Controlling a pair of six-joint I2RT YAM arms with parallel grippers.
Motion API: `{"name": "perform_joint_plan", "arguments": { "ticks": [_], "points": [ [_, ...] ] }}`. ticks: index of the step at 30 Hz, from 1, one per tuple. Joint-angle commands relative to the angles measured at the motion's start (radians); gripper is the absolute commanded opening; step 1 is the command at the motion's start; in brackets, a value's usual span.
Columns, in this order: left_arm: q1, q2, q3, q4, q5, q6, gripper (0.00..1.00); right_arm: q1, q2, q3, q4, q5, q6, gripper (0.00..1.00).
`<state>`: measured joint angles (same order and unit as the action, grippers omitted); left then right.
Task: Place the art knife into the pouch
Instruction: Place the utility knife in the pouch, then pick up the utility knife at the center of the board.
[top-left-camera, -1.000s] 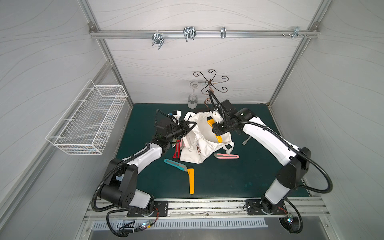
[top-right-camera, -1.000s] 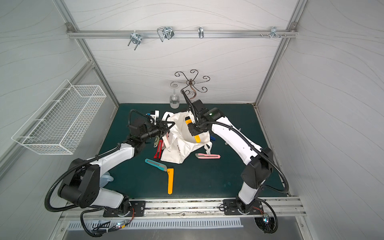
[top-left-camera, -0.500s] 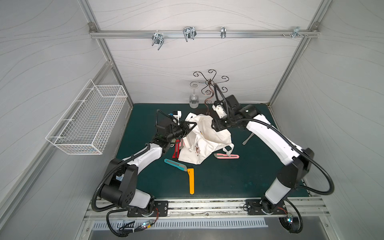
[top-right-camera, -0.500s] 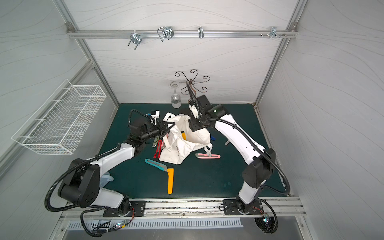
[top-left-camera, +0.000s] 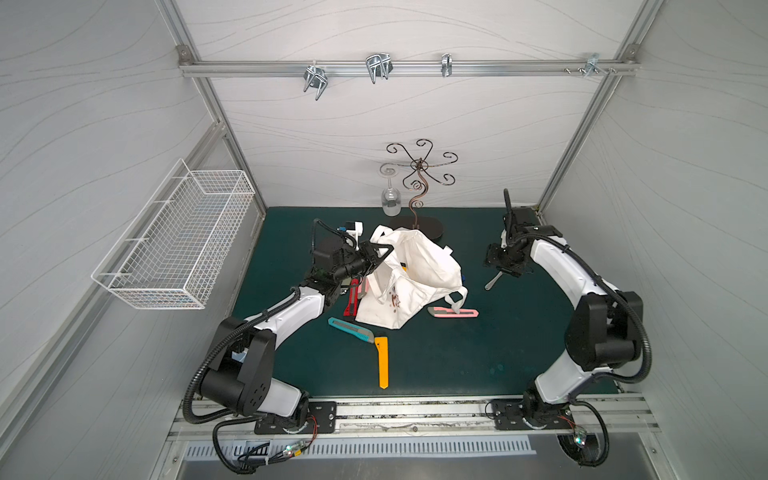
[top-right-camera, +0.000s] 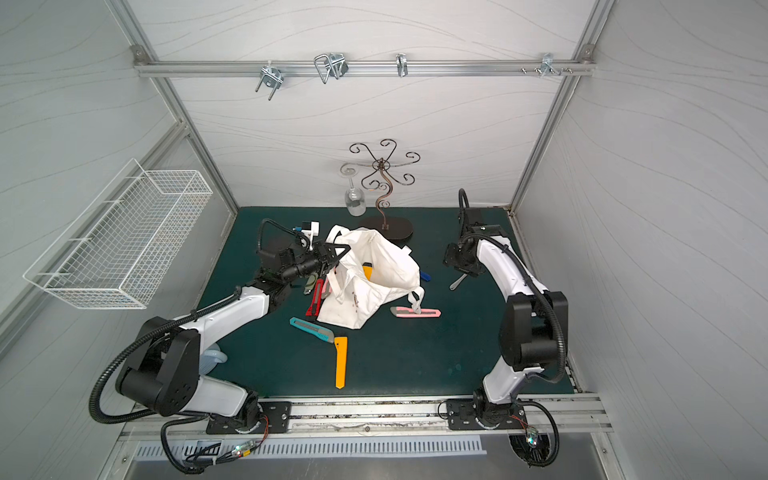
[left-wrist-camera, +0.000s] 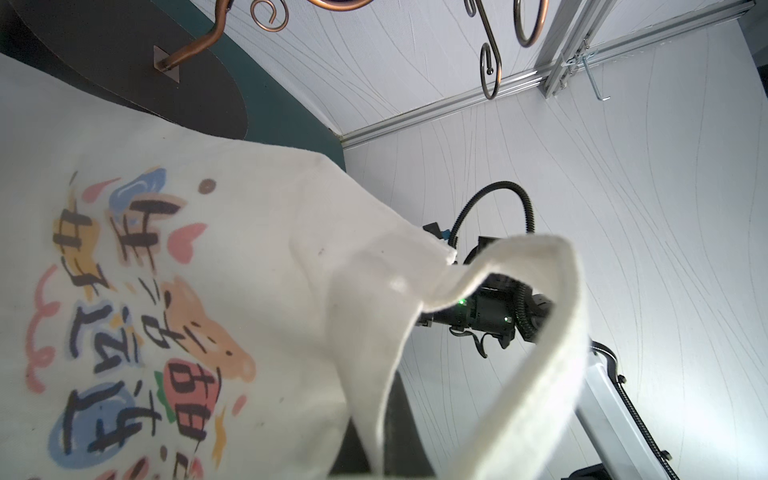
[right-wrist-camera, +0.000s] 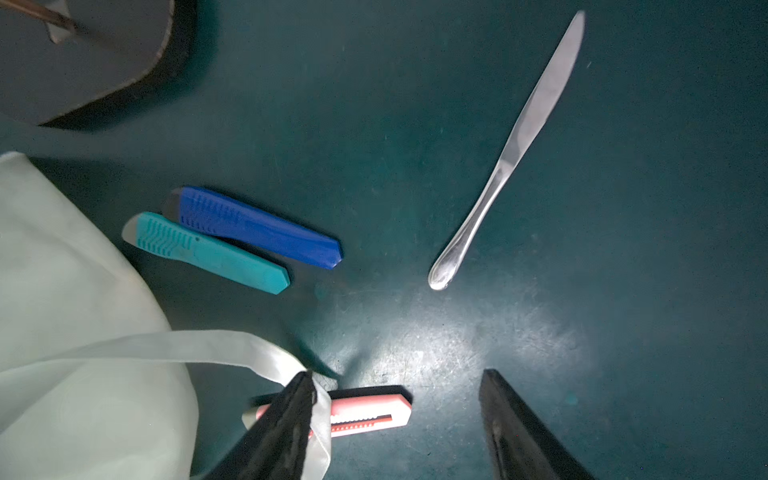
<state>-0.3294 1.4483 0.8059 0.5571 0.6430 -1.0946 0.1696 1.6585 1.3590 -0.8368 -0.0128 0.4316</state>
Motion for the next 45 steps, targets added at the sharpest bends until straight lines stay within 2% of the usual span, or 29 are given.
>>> {"name": "perform_joint_plan", "arguments": {
  "ticks": [1, 6, 10, 19, 28, 45],
  "points": [
    [-0.002, -0.025, 0.045, 0.058, -0.002, 0.004, 0.0, 0.029, -0.027, -0.043, 0.011, -0.076, 0.092, 0.65],
    [-0.002, -0.022, 0.045, 0.061, -0.014, 0.003, 0.0, 0.125, -0.109, -0.203, 0.017, -0.084, 0.254, 0.65],
    [-0.002, -0.025, 0.039, 0.069, -0.02, -0.002, 0.0, 0.223, -0.119, -0.258, 0.014, -0.07, 0.432, 0.66],
    [-0.002, -0.056, 0.033, 0.048, -0.028, 0.009, 0.0, 0.262, -0.066, -0.309, 0.023, -0.06, 0.754, 0.62],
    [0.0, -0.053, 0.021, 0.068, -0.033, 0.001, 0.0, 0.309, 0.018, -0.255, -0.031, -0.028, 0.873, 0.57],
    [0.003, -0.063, 0.01, 0.071, -0.031, 0.001, 0.0, 0.3, 0.145, -0.239, 0.022, -0.035, 0.931, 0.52]
  ]
}}
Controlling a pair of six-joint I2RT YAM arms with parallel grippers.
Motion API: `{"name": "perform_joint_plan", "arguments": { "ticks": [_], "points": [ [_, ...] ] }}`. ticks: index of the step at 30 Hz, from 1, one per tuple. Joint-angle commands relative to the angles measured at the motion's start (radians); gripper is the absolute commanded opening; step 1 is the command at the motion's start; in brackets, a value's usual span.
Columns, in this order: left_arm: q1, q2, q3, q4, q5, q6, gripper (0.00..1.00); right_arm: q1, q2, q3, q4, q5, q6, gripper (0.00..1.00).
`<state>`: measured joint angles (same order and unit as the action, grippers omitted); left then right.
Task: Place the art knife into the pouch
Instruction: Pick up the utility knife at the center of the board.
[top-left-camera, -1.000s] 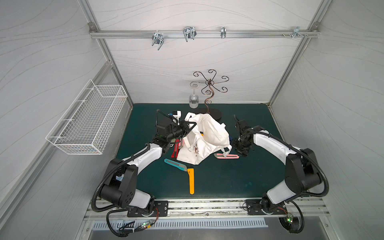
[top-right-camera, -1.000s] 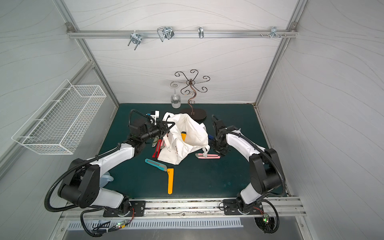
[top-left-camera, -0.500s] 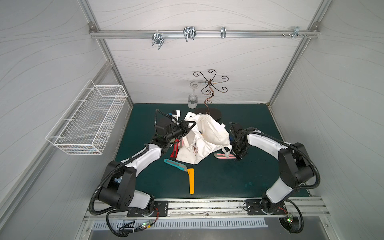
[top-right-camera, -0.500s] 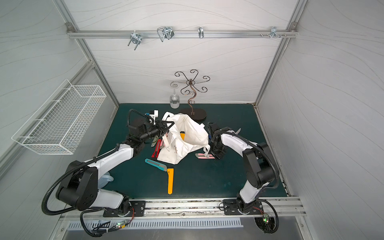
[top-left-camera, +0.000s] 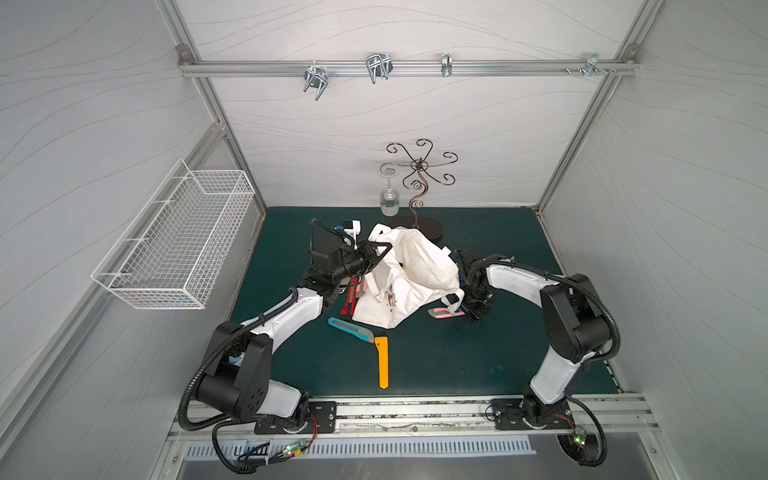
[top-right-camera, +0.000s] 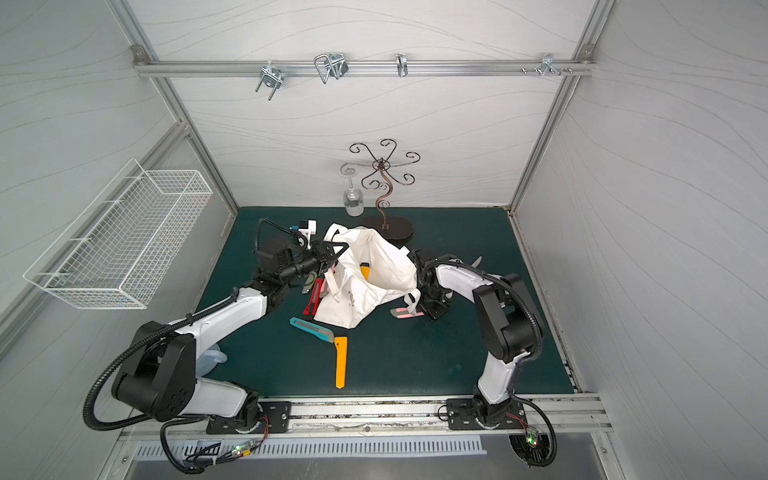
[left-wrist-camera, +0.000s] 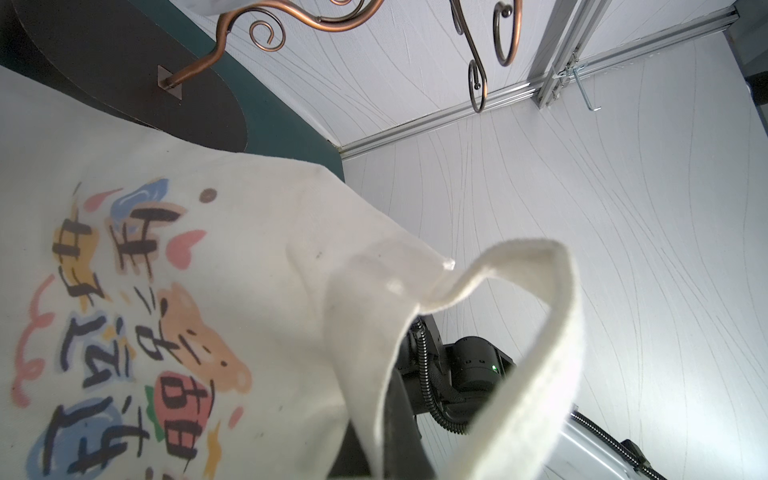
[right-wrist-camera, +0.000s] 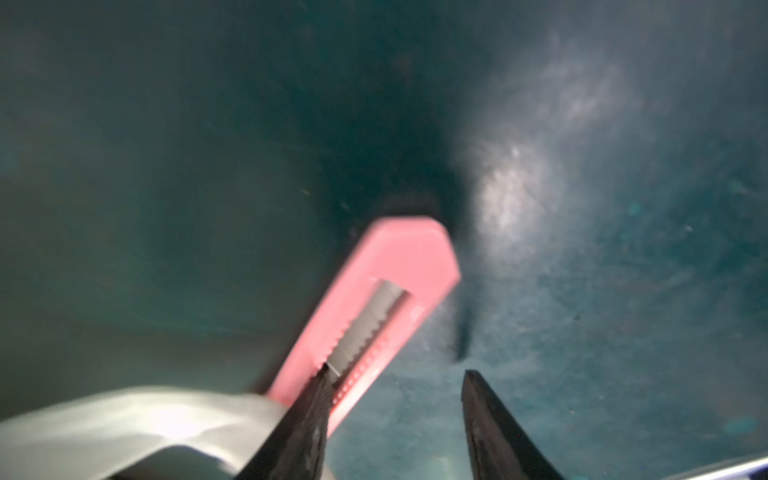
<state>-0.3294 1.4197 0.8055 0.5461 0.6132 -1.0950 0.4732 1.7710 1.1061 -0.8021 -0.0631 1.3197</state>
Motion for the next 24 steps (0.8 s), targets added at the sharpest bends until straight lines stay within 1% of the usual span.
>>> {"name": "perform_joint_plan", "arguments": {
  "ticks": [1, 5, 8, 13, 18, 20, 24],
  "points": [
    [0.002, -0.036, 0.011, 0.083, -0.003, 0.001, 0.0, -0.004, 0.036, 0.014, -0.014, 0.017, 0.042, 0.52],
    [0.005, -0.038, 0.009, 0.083, -0.003, 0.003, 0.0, -0.007, 0.039, 0.011, -0.016, 0.034, 0.026, 0.51],
    [0.004, -0.039, 0.009, 0.083, -0.001, 0.005, 0.0, -0.009, 0.029, 0.028, -0.024, 0.055, -0.013, 0.51],
    [0.006, -0.039, 0.01, 0.08, 0.0, 0.006, 0.0, -0.008, -0.039, 0.057, -0.051, 0.065, -0.063, 0.51],
    [0.007, -0.038, 0.011, 0.083, 0.001, 0.006, 0.0, -0.013, -0.089, 0.078, -0.073, 0.063, -0.079, 0.52],
    [0.009, -0.036, 0.01, 0.082, 0.001, 0.006, 0.0, -0.019, -0.08, 0.088, -0.068, 0.059, -0.08, 0.53],
    [0.013, -0.039, 0.008, 0.083, 0.005, 0.004, 0.0, -0.033, -0.016, 0.127, -0.06, 0.04, -0.117, 0.54]
  ]
}}
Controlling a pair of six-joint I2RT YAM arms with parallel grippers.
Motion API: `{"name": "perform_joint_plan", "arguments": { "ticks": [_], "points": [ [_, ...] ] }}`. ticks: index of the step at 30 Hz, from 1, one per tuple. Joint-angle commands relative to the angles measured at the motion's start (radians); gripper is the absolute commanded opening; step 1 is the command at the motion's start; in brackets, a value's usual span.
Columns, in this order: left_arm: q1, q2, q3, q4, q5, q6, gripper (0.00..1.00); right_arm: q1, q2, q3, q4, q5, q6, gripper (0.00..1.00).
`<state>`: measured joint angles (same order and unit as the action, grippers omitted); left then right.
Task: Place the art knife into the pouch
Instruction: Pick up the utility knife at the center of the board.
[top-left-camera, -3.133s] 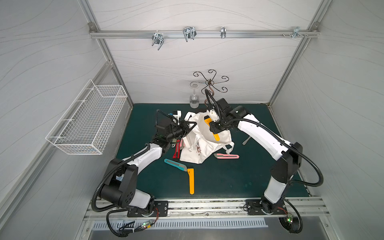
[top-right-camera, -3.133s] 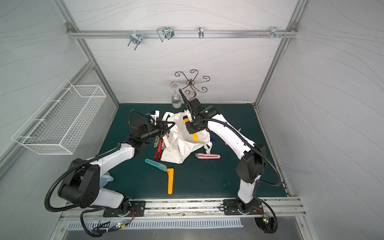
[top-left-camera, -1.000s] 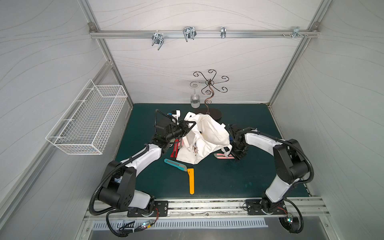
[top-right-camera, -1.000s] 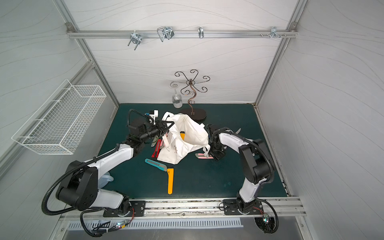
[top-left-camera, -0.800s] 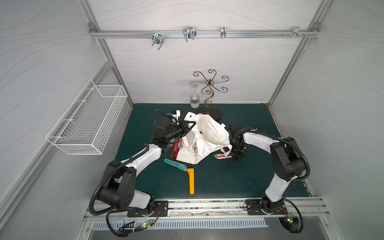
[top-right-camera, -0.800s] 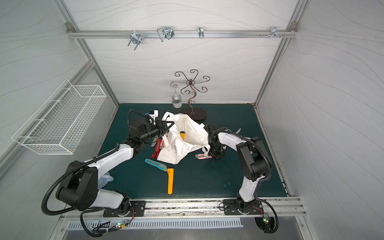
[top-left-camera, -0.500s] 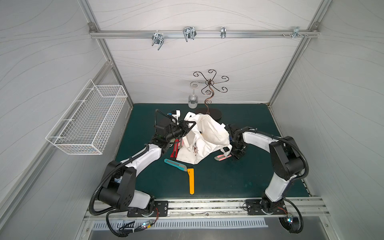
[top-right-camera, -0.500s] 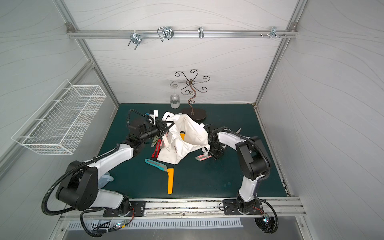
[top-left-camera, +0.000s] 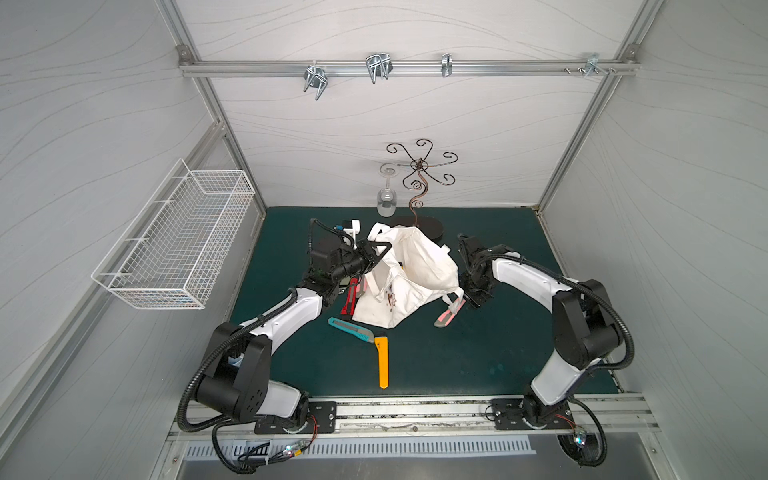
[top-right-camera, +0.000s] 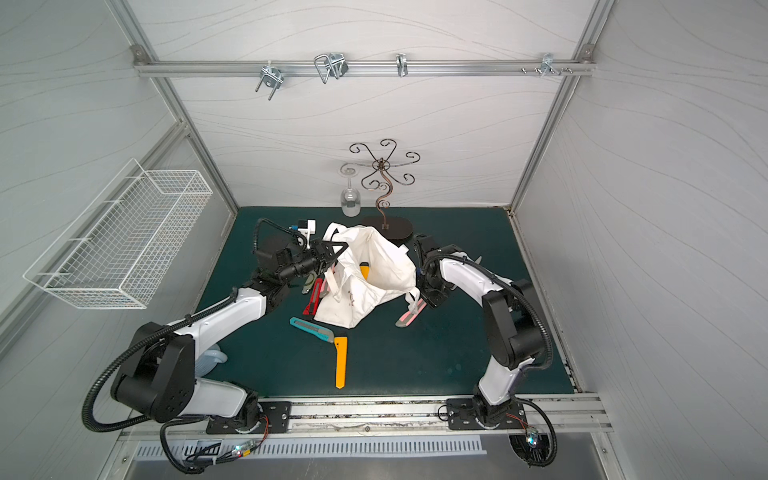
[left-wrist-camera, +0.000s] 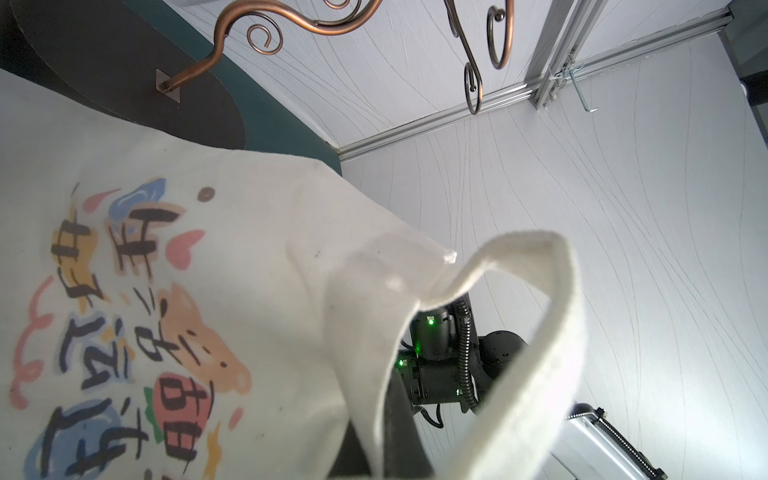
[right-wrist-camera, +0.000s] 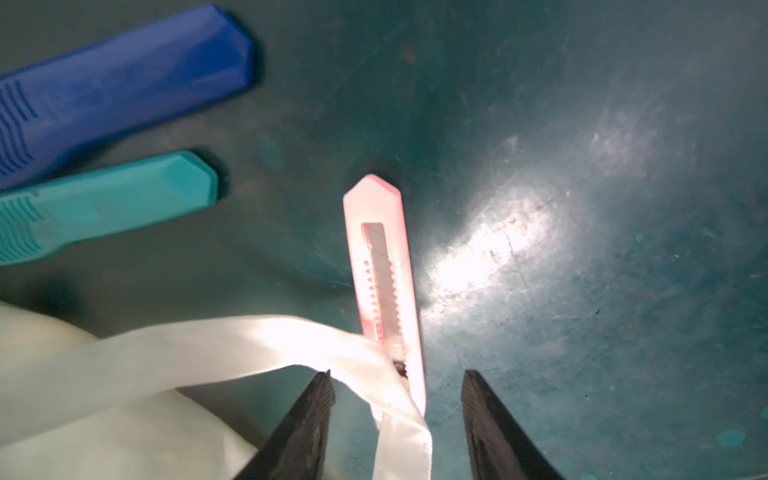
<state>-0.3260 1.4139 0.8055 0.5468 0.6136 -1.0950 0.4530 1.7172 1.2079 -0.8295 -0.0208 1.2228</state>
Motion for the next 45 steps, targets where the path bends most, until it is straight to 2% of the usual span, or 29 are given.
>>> {"name": "perform_joint_plan", "arguments": {
  "ticks": [1, 13, 22, 35, 39, 45],
  "points": [
    [0.011, -0.035, 0.006, 0.081, 0.005, 0.005, 0.0, -0.014, 0.05, 0.031, -0.027, -0.004, -0.029, 0.54],
    [0.019, -0.033, -0.003, 0.085, 0.003, 0.004, 0.0, -0.042, 0.168, 0.068, 0.006, -0.031, -0.185, 0.58],
    [0.018, -0.033, -0.009, 0.093, 0.0, 0.001, 0.0, -0.015, 0.232, 0.077, 0.026, -0.064, -0.248, 0.55],
    [0.02, -0.048, -0.014, 0.089, -0.003, 0.004, 0.0, 0.044, 0.25, 0.038, 0.016, -0.069, -0.261, 0.31],
    [0.02, -0.045, -0.011, 0.094, -0.003, 0.0, 0.0, 0.042, 0.223, 0.023, 0.025, -0.082, -0.273, 0.3],
    [0.019, -0.046, -0.009, 0.092, -0.002, -0.001, 0.0, 0.015, 0.154, 0.031, -0.005, -0.068, -0.298, 0.24]
  ]
}}
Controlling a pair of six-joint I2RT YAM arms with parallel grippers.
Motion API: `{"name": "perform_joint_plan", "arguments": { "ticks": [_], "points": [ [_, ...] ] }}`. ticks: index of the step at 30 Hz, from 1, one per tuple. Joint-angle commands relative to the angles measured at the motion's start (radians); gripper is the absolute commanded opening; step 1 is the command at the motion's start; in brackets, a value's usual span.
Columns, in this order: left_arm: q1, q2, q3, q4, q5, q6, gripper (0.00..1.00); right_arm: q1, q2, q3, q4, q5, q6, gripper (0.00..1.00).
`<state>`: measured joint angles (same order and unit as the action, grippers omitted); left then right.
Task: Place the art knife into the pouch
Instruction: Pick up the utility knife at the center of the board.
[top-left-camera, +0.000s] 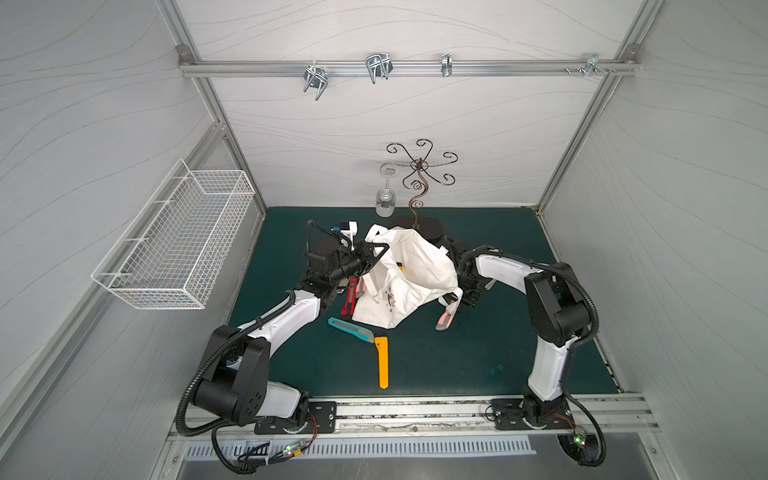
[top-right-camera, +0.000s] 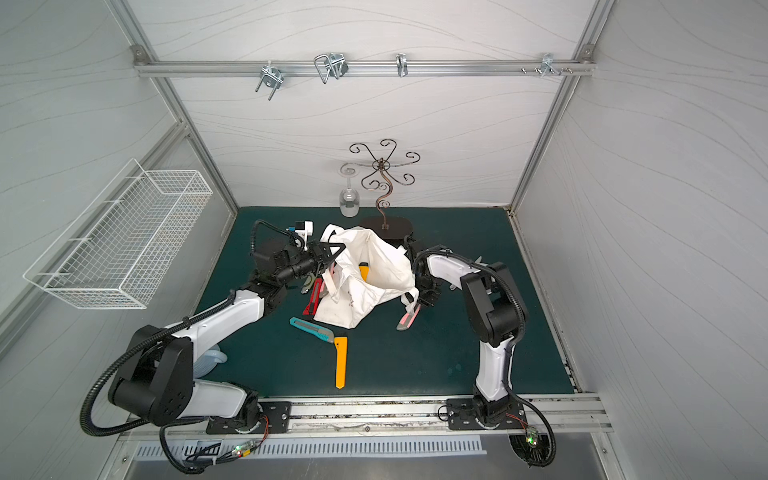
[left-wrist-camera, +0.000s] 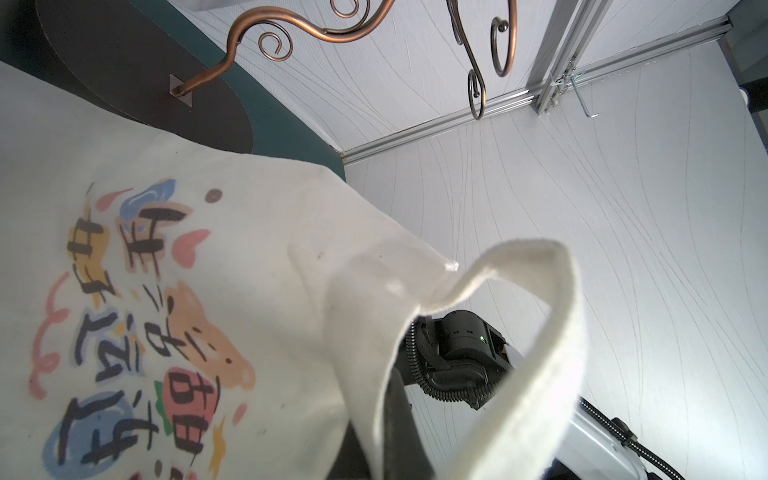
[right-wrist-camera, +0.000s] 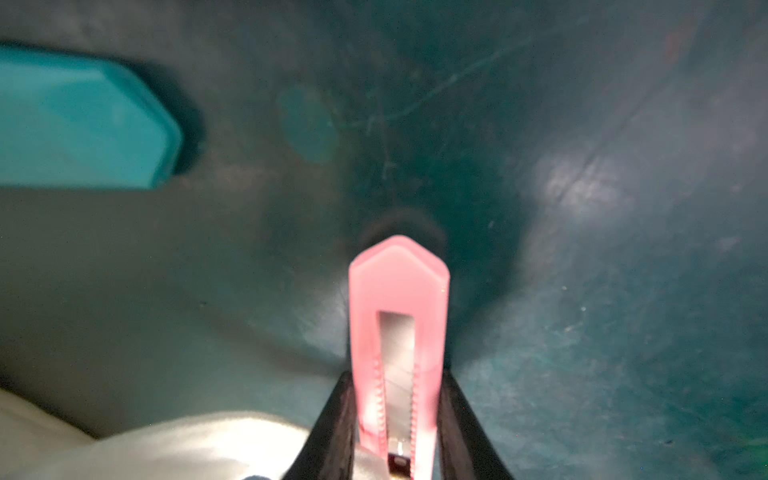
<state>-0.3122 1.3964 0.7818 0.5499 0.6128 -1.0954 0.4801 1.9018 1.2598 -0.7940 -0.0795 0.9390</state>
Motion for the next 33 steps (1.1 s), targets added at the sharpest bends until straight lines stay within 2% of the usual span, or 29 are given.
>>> {"name": "perform_joint_plan", "arguments": {
  "ticks": [1, 12, 21, 27, 33],
  "points": [
    [0.006, -0.029, 0.014, 0.09, -0.001, 0.001, 0.0, -0.019, -0.044, -0.018, -0.05, 0.0, -0.021, 0.24],
    [0.006, -0.023, 0.022, 0.073, 0.003, 0.008, 0.0, -0.102, -0.247, 0.042, -0.2, 0.182, -0.127, 0.23],
    [0.005, -0.017, 0.028, 0.065, 0.005, 0.014, 0.0, -0.132, -0.362, 0.302, -0.328, 0.321, -0.228, 0.23],
    [0.006, -0.01, 0.033, 0.064, 0.005, 0.015, 0.0, -0.072, -0.373, 0.503, -0.361, 0.378, -0.297, 0.23],
    [0.005, 0.0, 0.035, 0.072, 0.007, 0.01, 0.0, 0.072, -0.288, 0.693, -0.358, 0.404, -0.333, 0.23]
  ]
}}
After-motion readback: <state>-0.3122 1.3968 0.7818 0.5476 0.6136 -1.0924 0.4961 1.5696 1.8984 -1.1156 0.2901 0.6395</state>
